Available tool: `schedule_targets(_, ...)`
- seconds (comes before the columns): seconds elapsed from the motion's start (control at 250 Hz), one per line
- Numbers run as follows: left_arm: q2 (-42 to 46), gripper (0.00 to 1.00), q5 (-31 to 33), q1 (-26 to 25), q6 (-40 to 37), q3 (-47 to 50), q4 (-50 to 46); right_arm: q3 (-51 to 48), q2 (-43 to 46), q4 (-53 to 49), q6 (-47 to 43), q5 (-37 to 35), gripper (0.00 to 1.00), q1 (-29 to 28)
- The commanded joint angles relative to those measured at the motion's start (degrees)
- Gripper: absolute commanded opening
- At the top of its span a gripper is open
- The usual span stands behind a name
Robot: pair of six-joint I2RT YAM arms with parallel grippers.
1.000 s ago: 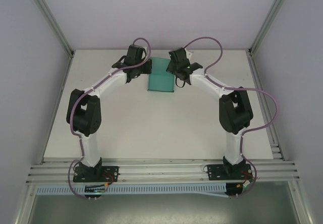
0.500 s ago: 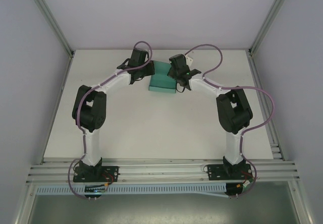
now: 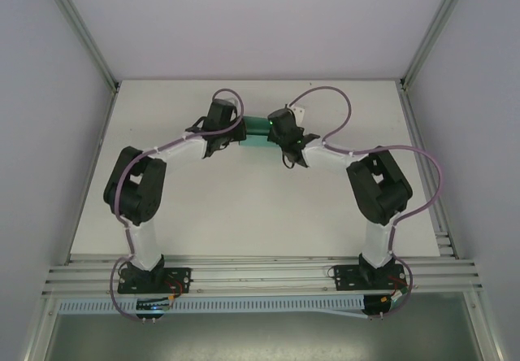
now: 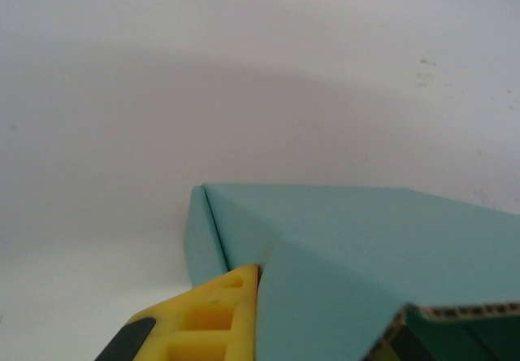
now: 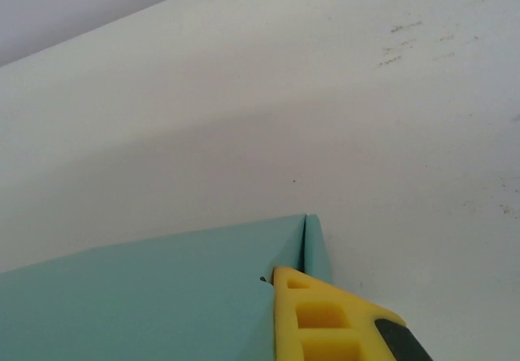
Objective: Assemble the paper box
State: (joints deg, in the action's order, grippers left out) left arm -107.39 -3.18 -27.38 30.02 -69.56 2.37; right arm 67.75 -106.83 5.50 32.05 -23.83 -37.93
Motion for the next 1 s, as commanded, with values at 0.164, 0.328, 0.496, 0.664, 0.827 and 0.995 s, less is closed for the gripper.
schedule_targets(0.164, 3.54, 0.41, -8.12, -1.89, -1.99, 7.67, -1.06, -12.15, 4.37, 12.11, -10.07, 0.15, 0.00, -3.44)
schedule_targets(0.328, 9.11, 0.81, -3.96, -1.89, -1.86, 11.59, -3.53, -16.48, 3.50, 17.29, -13.77, 1.05, 0.00, -3.77)
schedule_targets(0.496, 16.62, 0.99, -1.72, -1.91, -2.37, 13.42, -10.72, -19.96, 2.51, 21.30, -15.35, 1.17, 0.00, -4.43)
schedule_targets(0.664, 22.69, 0.99, 3.89, -1.57, -0.74, 12.29, -16.99, -23.65, 2.51, 25.70, -19.41, 2.99, 0.00, -5.66)
schedule_targets(0.827, 19.44, 0.99, -0.91, 3.32, -0.13, 5.66, -18.23, -26.86, 2.13, 29.84, -24.96, 5.81, 0.00, -6.18)
schedule_targets(0.995, 8.24, 0.99, -12.20, 8.04, -3.19, -3.63, -16.76, -29.09, 0.13, 33.67, -28.29, 3.07, 0.00, -6.24)
